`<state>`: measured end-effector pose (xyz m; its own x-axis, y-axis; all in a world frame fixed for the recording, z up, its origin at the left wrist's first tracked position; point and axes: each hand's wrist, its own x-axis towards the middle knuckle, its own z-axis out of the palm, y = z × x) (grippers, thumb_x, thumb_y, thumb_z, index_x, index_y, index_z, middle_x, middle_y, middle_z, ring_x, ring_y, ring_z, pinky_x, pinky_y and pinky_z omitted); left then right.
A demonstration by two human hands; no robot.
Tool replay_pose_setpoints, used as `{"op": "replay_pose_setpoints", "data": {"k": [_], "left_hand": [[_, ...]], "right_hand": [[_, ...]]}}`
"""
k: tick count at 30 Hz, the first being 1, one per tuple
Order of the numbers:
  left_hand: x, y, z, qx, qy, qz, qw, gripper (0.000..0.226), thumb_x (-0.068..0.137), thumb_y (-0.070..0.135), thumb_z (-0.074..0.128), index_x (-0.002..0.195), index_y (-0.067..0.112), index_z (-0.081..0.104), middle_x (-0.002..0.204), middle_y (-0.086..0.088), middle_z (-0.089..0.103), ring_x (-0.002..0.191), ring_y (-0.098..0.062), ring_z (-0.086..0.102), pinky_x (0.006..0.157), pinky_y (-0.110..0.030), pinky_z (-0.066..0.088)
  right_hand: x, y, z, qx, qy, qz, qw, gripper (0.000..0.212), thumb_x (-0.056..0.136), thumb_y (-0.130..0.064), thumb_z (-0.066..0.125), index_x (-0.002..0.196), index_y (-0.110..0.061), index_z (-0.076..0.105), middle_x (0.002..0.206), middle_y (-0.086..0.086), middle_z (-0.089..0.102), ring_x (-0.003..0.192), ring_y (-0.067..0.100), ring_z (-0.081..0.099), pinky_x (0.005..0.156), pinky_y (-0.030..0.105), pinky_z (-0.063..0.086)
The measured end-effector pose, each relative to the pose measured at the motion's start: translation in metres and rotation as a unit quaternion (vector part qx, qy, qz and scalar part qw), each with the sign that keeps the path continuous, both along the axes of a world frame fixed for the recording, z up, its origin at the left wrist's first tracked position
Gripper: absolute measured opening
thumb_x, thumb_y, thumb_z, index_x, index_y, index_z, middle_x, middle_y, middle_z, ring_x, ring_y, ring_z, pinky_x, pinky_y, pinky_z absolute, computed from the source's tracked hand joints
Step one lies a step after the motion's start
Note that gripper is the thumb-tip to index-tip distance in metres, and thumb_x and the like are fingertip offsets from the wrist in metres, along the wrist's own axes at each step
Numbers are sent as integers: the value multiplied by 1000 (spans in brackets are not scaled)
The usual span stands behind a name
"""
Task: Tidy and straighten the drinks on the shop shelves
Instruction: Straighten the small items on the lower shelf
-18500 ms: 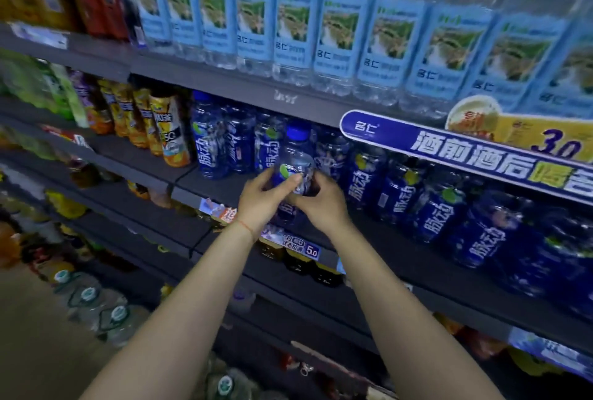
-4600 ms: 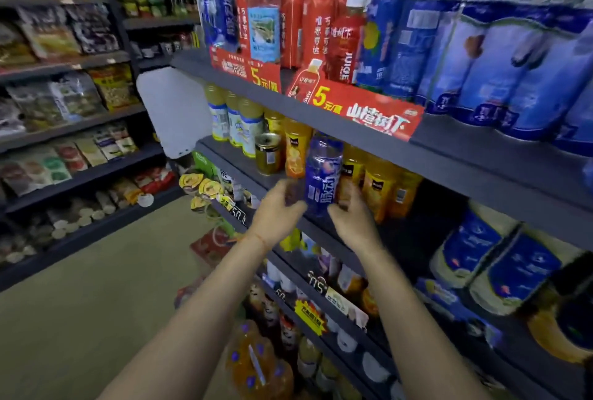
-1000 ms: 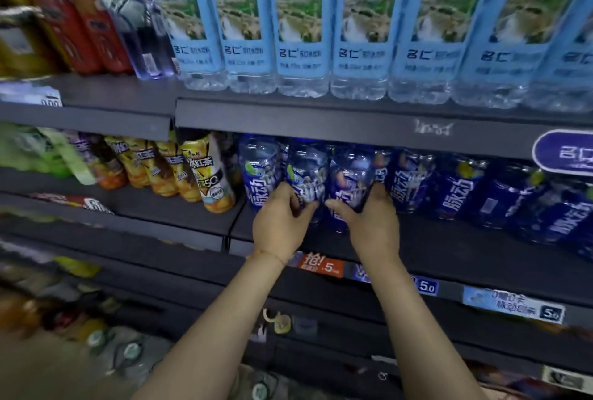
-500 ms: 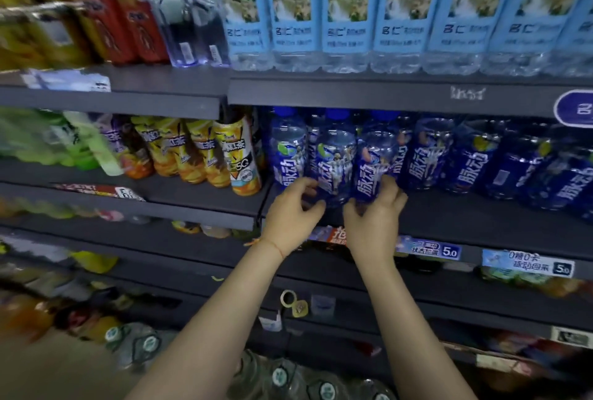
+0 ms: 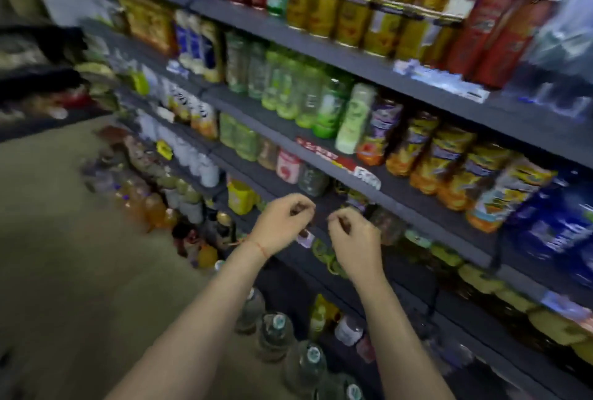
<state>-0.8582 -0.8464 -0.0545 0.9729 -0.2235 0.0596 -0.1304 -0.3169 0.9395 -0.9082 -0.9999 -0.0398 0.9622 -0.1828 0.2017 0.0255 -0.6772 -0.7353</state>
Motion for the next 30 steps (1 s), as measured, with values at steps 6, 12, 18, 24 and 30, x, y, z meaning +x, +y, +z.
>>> {"op": "replay_pose_setpoints", "data": {"k": [6, 12, 18, 24, 30], "left_hand": [[37, 140, -24, -24, 41, 106, 993, 9, 96, 17, 59, 98, 16, 68, 89, -1, 69, 79, -15, 65, 70, -27, 51], [104, 228, -55, -35, 90, 179, 979, 17, 96, 16, 57, 85, 25, 66, 76, 6, 69, 65, -14, 67, 69, -37, 56], [225, 312, -45, -2, 89, 210, 974, 24, 94, 6, 52, 84, 23, 66, 73, 1, 69, 57, -12, 64, 57, -25, 47], [357, 372, -15, 3, 66, 241, 968, 16, 95, 18, 55, 87, 25, 67, 76, 0, 71, 68, -24, 69, 65, -39, 53], [449, 403, -14, -24, 46, 229, 972, 14, 96, 19, 56, 89, 25, 67, 82, -1, 68, 67, -16, 65, 61, -33, 51]], "right_hand": [[70, 141, -20, -24, 57, 118, 991, 18, 99, -23, 55, 84, -17, 63, 64, -3, 60, 60, 13, 58, 57, 31, 45], [164, 227, -45, 13, 91, 149, 985, 21, 98, -23, 54, 82, -15, 63, 69, 3, 63, 66, 18, 61, 58, 33, 45], [304, 310, -55, 85, 88, 160, 980, 20, 97, -26, 54, 80, -22, 62, 71, -1, 65, 67, 19, 64, 64, 41, 52], [437, 369, -15, 117, 61, 173, 976, 19, 97, -22, 53, 81, -18, 62, 66, 0, 60, 62, 19, 57, 55, 32, 42], [523, 396, -2, 113, 46, 130, 984, 14, 97, -22, 56, 85, -26, 61, 79, -10, 64, 75, 9, 61, 60, 25, 44]]}}
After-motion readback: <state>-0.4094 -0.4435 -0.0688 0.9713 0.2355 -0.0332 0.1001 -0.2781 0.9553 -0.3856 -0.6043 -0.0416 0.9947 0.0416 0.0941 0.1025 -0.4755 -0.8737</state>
